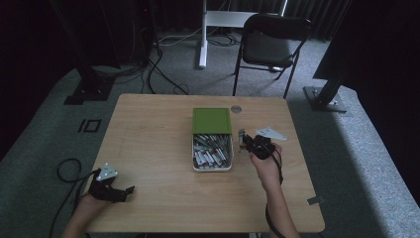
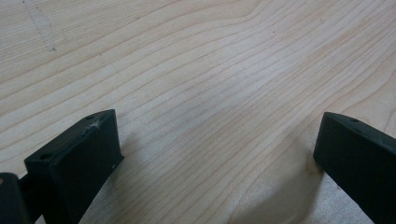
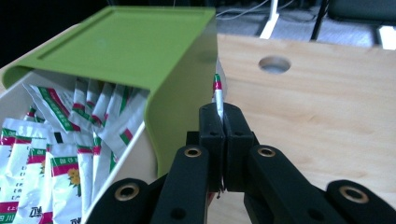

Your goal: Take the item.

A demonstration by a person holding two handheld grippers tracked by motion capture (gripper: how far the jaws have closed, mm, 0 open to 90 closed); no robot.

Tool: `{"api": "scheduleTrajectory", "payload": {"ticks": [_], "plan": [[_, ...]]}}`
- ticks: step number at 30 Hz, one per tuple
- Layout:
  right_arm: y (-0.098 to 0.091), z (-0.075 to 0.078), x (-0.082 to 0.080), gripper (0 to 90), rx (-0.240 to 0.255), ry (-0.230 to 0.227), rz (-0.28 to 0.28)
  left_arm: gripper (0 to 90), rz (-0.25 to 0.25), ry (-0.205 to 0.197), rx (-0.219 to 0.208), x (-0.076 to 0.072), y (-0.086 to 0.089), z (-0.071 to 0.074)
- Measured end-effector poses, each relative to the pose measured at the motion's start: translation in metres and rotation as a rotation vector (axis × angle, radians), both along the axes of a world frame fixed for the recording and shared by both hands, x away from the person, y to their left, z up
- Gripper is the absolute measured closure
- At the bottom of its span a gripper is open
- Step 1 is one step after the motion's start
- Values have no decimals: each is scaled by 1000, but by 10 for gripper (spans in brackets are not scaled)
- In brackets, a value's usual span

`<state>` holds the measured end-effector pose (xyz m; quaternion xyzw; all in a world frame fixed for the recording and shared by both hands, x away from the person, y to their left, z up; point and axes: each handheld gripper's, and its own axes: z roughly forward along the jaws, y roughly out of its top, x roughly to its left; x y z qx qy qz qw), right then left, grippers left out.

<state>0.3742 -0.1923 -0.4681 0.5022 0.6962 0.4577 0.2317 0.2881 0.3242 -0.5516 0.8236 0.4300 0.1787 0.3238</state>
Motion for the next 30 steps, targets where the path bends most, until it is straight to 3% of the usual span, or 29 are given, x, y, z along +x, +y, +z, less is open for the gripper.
{"api": "scheduleTrajectory", "payload": {"ticks": [14,30], "plan": [[11,-47,15,893,35,107,19,14,0,0,0,0,0,0],[-8,-69,23,802,-14,148,-4,14,0,0,0,0,0,0]]}}
